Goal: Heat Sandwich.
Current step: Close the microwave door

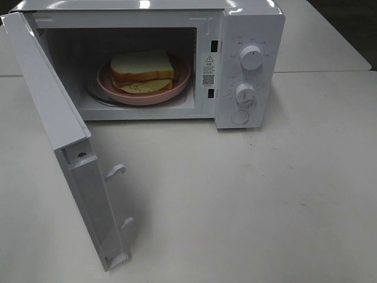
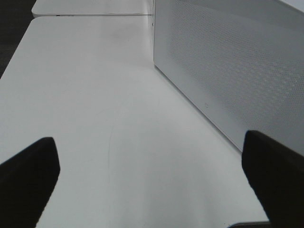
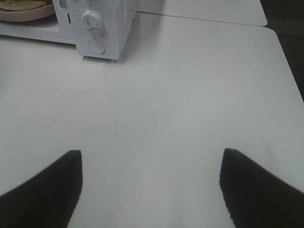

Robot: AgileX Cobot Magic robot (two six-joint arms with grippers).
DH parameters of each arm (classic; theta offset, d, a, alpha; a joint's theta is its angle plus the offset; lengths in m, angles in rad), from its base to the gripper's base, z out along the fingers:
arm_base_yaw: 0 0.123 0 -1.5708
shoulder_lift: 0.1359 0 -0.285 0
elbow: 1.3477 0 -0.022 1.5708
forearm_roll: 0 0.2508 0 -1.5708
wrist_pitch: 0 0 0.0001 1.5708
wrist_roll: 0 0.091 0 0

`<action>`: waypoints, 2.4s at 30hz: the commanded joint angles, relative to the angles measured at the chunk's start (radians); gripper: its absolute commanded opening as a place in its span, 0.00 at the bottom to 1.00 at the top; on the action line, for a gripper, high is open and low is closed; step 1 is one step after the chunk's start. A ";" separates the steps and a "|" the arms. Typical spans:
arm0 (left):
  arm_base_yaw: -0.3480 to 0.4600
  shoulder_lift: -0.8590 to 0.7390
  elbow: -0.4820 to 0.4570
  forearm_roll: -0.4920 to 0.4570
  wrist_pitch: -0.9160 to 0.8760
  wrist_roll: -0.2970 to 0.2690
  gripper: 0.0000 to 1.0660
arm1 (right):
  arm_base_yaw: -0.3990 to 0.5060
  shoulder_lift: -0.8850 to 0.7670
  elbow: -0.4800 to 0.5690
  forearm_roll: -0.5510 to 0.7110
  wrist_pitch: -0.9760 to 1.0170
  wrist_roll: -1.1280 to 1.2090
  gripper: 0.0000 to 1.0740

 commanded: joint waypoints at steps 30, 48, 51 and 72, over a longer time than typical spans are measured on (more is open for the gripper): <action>0.002 -0.023 0.000 -0.005 -0.012 -0.032 0.95 | -0.008 -0.027 0.000 0.003 -0.001 -0.004 0.71; 0.002 0.149 -0.024 -0.005 -0.177 -0.036 0.69 | -0.008 -0.027 0.000 0.003 -0.001 -0.004 0.71; 0.002 0.184 -0.024 -0.005 -0.227 -0.034 0.59 | -0.008 -0.027 0.000 0.003 -0.001 -0.004 0.71; 0.002 0.483 0.223 -0.032 -0.848 0.070 0.00 | -0.008 -0.027 0.000 0.003 -0.001 -0.003 0.71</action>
